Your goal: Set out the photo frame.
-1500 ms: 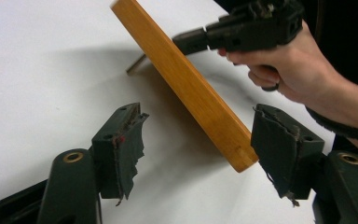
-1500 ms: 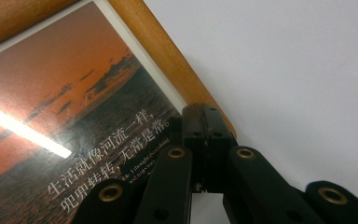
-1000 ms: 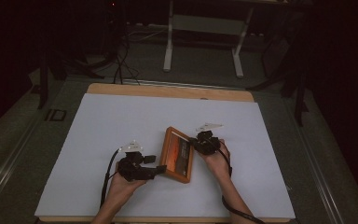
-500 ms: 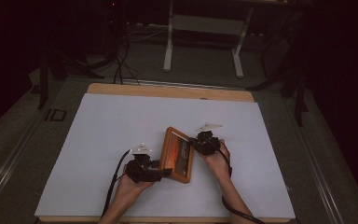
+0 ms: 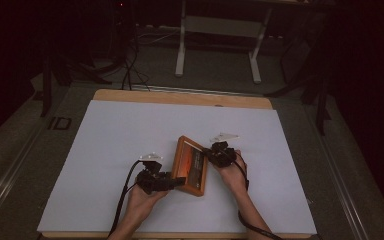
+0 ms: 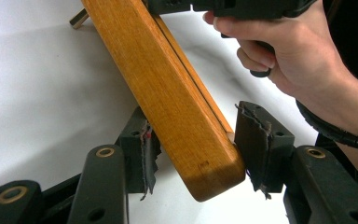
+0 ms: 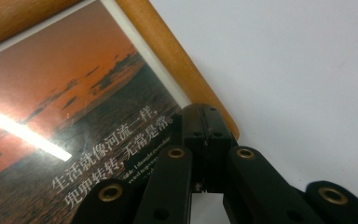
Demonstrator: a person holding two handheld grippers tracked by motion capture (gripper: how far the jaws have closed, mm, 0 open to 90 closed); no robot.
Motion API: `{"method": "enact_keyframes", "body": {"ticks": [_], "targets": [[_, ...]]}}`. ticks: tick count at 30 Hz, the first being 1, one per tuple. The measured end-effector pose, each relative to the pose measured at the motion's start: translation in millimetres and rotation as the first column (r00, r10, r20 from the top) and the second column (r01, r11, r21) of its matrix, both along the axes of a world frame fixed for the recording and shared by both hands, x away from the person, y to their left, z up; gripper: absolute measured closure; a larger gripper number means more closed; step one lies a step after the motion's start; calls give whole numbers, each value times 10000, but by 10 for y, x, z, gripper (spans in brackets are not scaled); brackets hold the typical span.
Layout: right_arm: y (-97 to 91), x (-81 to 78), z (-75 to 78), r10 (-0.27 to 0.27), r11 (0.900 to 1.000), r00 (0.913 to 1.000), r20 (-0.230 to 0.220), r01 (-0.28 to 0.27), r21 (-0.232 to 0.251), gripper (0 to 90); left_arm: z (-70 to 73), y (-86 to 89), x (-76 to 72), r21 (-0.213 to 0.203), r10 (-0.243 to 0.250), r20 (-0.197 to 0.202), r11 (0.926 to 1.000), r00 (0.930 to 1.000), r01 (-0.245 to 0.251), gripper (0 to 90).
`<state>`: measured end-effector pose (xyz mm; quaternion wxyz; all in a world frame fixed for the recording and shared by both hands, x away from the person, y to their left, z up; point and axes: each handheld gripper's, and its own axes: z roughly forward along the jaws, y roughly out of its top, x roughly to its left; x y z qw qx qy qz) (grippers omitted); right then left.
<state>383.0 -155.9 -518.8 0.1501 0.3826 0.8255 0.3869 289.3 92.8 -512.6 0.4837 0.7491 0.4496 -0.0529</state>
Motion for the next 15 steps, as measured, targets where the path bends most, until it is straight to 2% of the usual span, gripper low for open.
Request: {"method": "enact_keyframes", "body": {"ticks": [7,9,10,11,15], "targets": [[-12,-65,40,147,9999,9998,165,-147,25,899,5,-11,13,-183,160,-164,9997,9997,-163,548],[-20,-80,56,159,9998,9997,177,-160,79,894,16,-22,15,-148,162,-155,9998,9997,-164,553],[-52,-134,107,130,9997,9992,365,-137,204,837,59,-73,14,71,210,-1,9998,9998,-210,559],[-69,-156,126,140,9995,9990,417,-151,267,826,68,-86,14,118,222,58,9997,9997,-223,563],[-139,-229,202,105,9993,9981,603,-127,361,801,82,-110,15,171,263,133,9995,9996,-265,575]]}}
